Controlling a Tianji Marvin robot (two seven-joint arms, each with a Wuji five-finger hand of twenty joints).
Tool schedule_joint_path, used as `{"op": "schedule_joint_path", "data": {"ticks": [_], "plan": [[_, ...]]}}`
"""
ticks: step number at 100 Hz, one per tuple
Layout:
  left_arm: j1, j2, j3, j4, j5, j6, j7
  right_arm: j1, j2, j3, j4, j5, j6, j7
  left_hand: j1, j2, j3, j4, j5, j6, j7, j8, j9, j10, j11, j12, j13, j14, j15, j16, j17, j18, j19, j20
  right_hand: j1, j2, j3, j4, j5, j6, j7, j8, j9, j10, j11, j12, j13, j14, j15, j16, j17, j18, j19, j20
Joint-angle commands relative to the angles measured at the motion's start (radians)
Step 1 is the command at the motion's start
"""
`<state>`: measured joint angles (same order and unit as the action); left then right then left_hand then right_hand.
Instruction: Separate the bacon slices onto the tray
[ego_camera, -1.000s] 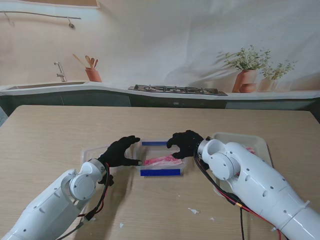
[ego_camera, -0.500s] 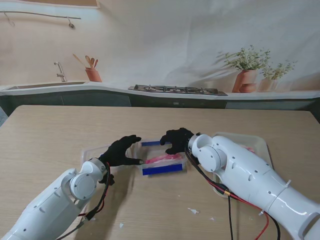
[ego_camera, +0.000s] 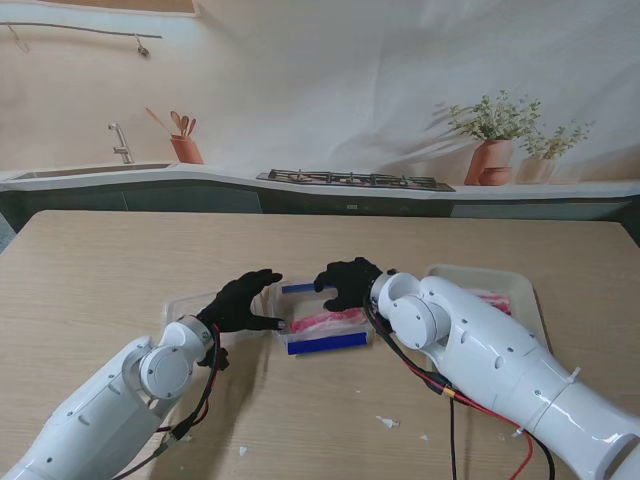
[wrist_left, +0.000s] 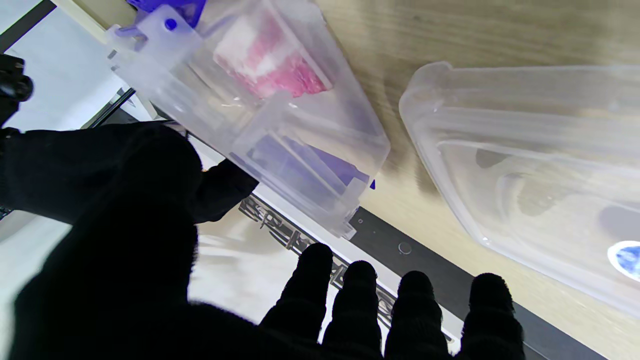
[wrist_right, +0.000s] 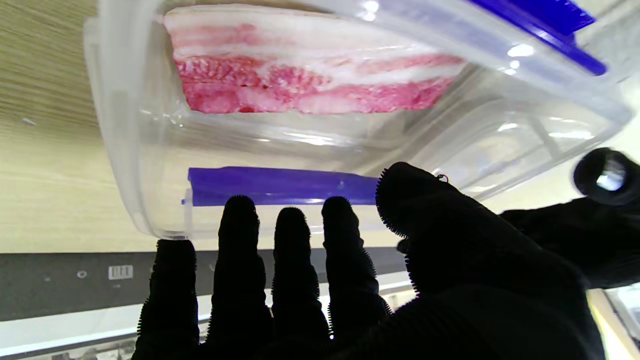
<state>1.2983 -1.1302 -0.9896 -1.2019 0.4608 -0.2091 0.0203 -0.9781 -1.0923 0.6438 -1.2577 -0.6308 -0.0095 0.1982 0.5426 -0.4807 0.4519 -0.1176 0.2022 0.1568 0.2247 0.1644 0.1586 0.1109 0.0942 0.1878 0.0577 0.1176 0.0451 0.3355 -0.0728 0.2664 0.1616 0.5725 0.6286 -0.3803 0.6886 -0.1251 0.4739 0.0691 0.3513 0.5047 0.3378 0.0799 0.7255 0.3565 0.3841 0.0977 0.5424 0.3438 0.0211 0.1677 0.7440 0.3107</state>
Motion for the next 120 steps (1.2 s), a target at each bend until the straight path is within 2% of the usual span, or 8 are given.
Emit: {"op": "schedule_joint_path", "data": {"ticks": [1,21,46,71,105,120], "plan": [[0.005,0.001,0.000,0.002,0.002,0.000,-0.014,-0.026,-0.005,0.004,-0.032,-0.003,-0.012,0.022,-0.009,-0.023,0.011,0.032,-0.004,0.000,-0.011,0.000,-0.004,-0.025,0.002,-0.005,-0.026,-0.024,-0.007,0.012,-0.008,0.010,-0.033,0.003,-0.016,-0.007,0.021,0.037,-0.021,0.021,-0.004,-0.010,-0.022,0.013,-0.008,-0.003,-0.042,0.023,-0.036,-0.008,0.057,-0.132,0.092,0.007],[0.003,0.000,0.001,0.004,0.003,-0.001,-0.011,-0.061,0.001,0.036,-0.079,-0.011,-0.019,0.024,-0.008,-0.024,0.014,0.032,-0.004,0.001,-0.011,0.000,-0.004,-0.026,0.001,-0.005,-0.027,-0.023,-0.007,0.012,-0.008,0.010,-0.033,0.002,-0.009,-0.008,0.026,0.038,-0.006,0.020,0.007,-0.007,-0.005,0.013,0.008,0.003,-0.024,0.026,-0.010,0.004,0.069,-0.130,0.115,0.016],[0.004,0.001,-0.001,0.005,0.005,-0.004,-0.010,-0.062,-0.002,0.008,-0.099,0.006,-0.008,0.036,-0.008,-0.026,0.015,0.031,-0.005,0.001,-0.010,0.000,-0.004,-0.025,0.001,-0.005,-0.027,-0.023,-0.007,0.012,-0.007,0.010,-0.032,0.002,0.004,-0.005,0.035,0.037,0.006,0.022,0.019,0.000,0.012,0.016,0.028,0.012,-0.001,0.030,0.026,0.022,0.088,-0.131,0.156,0.033],[0.005,0.001,-0.002,0.005,0.004,-0.007,-0.010,-0.038,-0.011,-0.041,-0.074,0.035,0.018,0.039,-0.009,-0.025,0.017,0.031,-0.005,0.001,-0.010,0.000,-0.005,-0.026,0.001,-0.005,-0.026,-0.026,-0.007,0.012,-0.007,0.010,-0.032,0.002,0.016,-0.003,0.046,0.037,0.005,0.023,0.020,0.003,0.010,0.018,0.034,0.015,-0.005,0.029,0.034,0.027,0.083,-0.134,0.170,0.039],[0.006,0.001,-0.002,0.006,0.005,-0.007,-0.011,0.001,-0.026,-0.100,-0.013,0.064,0.053,0.038,-0.009,-0.026,0.018,0.031,-0.006,-0.001,-0.011,0.000,-0.004,-0.026,0.001,-0.005,-0.026,-0.028,-0.007,0.012,-0.006,0.010,-0.032,0.002,0.015,0.004,0.041,0.037,-0.007,0.025,0.005,-0.007,-0.011,0.021,-0.001,-0.001,-0.029,0.027,-0.011,0.005,0.064,-0.133,0.140,0.019],[0.005,0.001,-0.002,0.006,0.006,-0.007,-0.011,0.015,-0.028,-0.124,0.001,0.075,0.067,0.049,-0.008,-0.029,0.020,0.031,-0.007,0.000,-0.011,0.000,-0.005,-0.026,0.000,-0.005,-0.027,-0.027,-0.007,0.012,-0.007,0.011,-0.032,0.002,0.012,0.009,0.037,0.037,-0.011,0.020,0.005,-0.008,-0.012,0.043,-0.028,-0.013,-0.033,0.049,-0.017,0.002,0.055,-0.112,0.136,0.017]]}}
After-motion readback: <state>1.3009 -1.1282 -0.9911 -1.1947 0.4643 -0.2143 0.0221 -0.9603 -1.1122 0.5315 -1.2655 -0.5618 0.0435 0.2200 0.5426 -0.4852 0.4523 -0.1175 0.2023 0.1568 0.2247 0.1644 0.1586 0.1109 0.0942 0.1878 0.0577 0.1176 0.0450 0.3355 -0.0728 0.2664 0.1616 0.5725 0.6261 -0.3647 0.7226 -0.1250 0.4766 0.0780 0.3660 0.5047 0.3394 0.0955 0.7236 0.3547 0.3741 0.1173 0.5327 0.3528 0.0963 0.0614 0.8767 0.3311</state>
